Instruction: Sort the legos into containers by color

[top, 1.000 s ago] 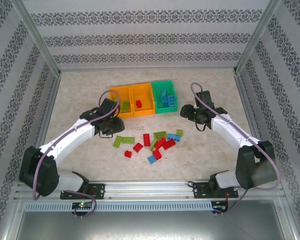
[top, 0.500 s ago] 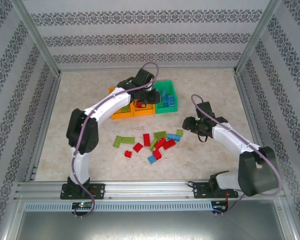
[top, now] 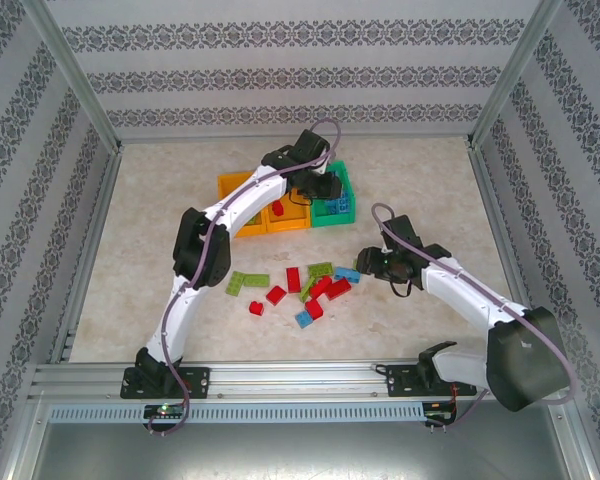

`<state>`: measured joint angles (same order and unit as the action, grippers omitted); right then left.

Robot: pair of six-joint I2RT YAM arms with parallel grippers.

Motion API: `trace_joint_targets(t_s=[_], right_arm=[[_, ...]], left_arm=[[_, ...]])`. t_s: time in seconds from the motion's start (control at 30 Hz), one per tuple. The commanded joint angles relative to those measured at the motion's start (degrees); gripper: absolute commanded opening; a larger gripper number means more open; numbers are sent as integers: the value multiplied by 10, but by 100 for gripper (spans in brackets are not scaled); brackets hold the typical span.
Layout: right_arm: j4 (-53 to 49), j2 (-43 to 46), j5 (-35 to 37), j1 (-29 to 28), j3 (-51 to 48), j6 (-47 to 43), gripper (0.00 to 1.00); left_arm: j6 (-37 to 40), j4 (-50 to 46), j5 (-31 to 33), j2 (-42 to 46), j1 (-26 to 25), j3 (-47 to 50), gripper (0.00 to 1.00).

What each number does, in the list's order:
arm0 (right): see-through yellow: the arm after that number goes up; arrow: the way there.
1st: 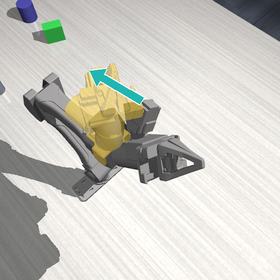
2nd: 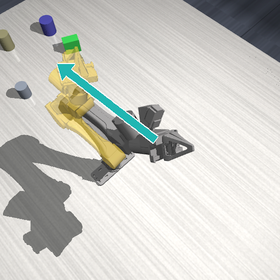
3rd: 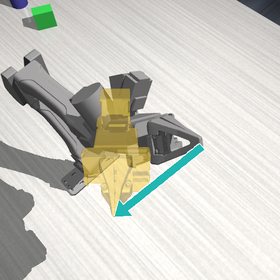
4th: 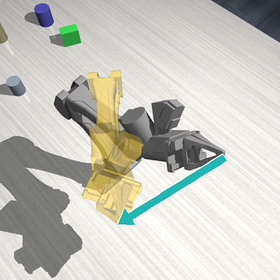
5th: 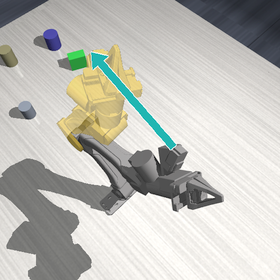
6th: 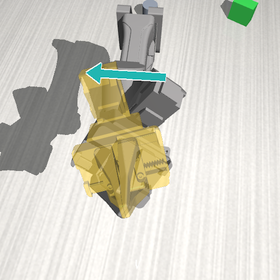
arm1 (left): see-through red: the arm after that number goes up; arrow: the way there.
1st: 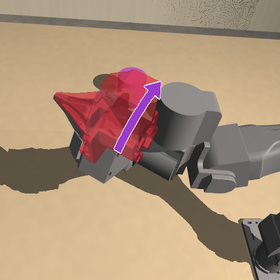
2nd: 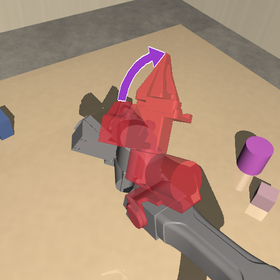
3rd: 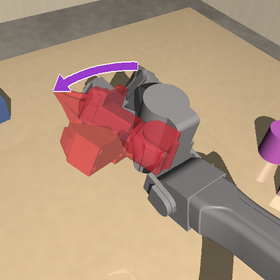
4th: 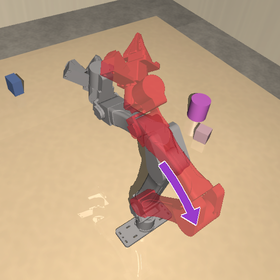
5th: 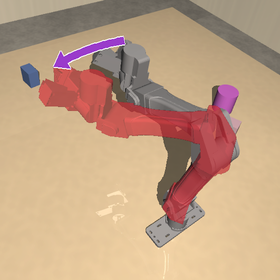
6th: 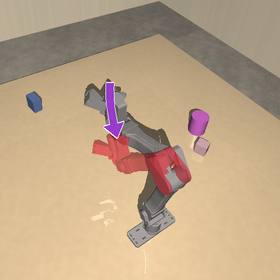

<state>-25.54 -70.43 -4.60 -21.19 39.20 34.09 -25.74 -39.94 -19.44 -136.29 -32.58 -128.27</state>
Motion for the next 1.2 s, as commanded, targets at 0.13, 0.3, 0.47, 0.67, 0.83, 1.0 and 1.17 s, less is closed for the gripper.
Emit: trace_joint_targets(t_s=[0.13, 0.3, 0.47, 0.67, 0.83, 1.0, 1.17], right_arm=[[-8, -9, 16, -38, -3, 11, 62], [-4, -39, 15, -62, 12, 48, 66], [-4, -57, 26, -89, 26, 77, 74], [1, -68, 35, -104, 39, 92, 78], [7, -94, 32, -107, 48, 97, 80], [12, -115, 38, -117, 57, 101, 82], [13, -131, 47, -119, 61, 106, 82]], left_arm=[[-16, -49, 12, -26, -4, -24, 43], [-19, -60, 37, -21, -4, -24, 57], [-23, -57, 42, -9, -7, -14, 69], [-23, -38, 48, 21, -17, 7, 100], [-28, -25, 54, 50, -21, 28, 100], [-42, -6, 56, 85, -21, 60, 100], [-53, 8, 50, 110, -21, 80, 100]])
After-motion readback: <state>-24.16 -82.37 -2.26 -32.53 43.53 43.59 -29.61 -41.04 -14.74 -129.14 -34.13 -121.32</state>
